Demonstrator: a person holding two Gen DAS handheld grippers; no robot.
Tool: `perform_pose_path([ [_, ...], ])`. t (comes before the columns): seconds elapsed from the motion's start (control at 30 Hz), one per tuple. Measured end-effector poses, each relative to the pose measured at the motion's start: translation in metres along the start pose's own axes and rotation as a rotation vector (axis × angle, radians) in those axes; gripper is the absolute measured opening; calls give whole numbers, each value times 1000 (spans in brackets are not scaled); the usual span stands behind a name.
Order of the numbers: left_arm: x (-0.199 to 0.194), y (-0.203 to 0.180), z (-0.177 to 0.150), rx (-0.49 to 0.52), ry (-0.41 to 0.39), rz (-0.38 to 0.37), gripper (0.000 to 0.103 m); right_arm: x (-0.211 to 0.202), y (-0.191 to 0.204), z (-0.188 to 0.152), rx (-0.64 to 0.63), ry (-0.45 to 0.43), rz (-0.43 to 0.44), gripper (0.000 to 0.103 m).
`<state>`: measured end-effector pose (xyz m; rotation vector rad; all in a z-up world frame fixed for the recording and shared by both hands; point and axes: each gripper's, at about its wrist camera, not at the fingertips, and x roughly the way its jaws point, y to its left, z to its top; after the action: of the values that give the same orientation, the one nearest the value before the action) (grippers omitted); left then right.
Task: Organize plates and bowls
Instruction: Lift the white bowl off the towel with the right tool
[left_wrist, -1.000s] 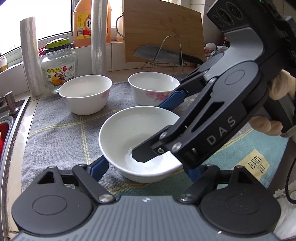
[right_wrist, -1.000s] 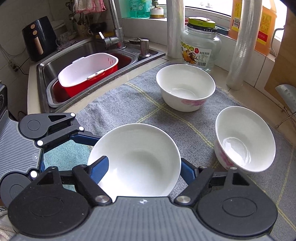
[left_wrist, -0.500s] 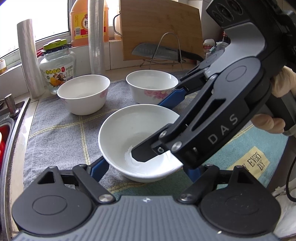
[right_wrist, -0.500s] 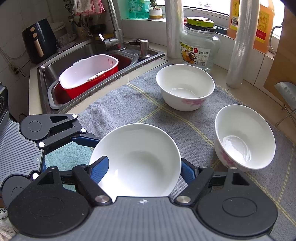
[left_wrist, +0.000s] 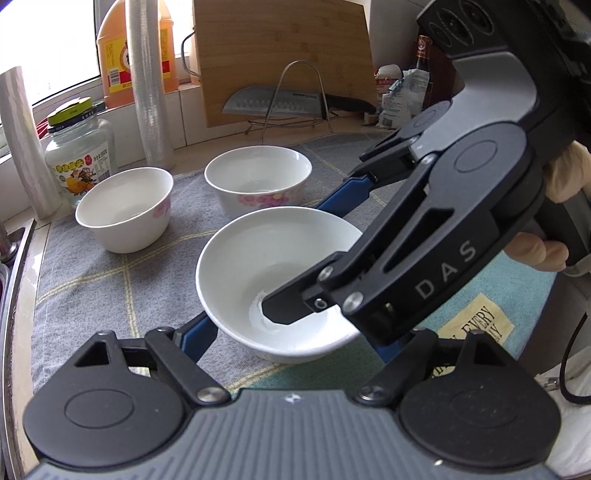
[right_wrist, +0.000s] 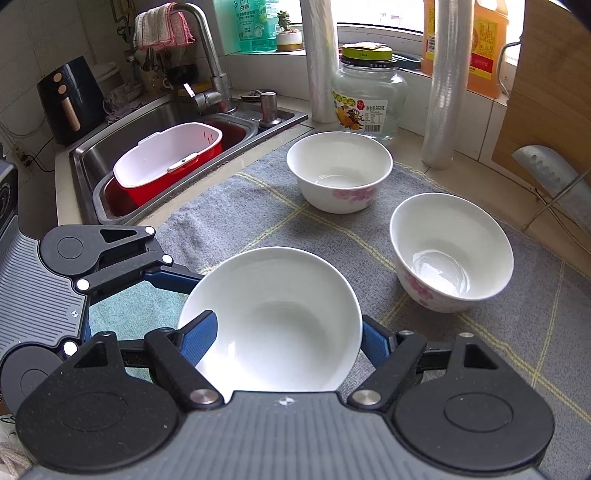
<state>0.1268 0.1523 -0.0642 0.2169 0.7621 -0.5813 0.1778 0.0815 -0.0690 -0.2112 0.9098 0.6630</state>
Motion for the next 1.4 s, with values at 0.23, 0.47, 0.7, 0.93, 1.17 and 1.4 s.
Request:
perform_pose_path([
  [0.23, 17, -25, 20, 56, 2, -52, 86, -21, -26, -20, 58, -20, -50, 86],
  [0.47, 40, -52, 41, 108, 2, -101, 86, -45, -54, -40, 107, -37, -111, 86],
  [0.7, 60, -76, 57, 149, 2, -150, 86, -66, -81, -59, 152, -44, -162, 86],
  [0.93, 78, -96, 71, 176, 1, -181, 86, -78, -104, -73, 186, -49, -201, 86],
  [1.17, 92, -105, 75, 177, 16, -195, 86, -80, -120, -80, 204, -45, -214, 86],
  [1.4, 100, -107, 76, 177, 31, -195, 86, -73, -129, -83, 218, -33, -206, 86],
])
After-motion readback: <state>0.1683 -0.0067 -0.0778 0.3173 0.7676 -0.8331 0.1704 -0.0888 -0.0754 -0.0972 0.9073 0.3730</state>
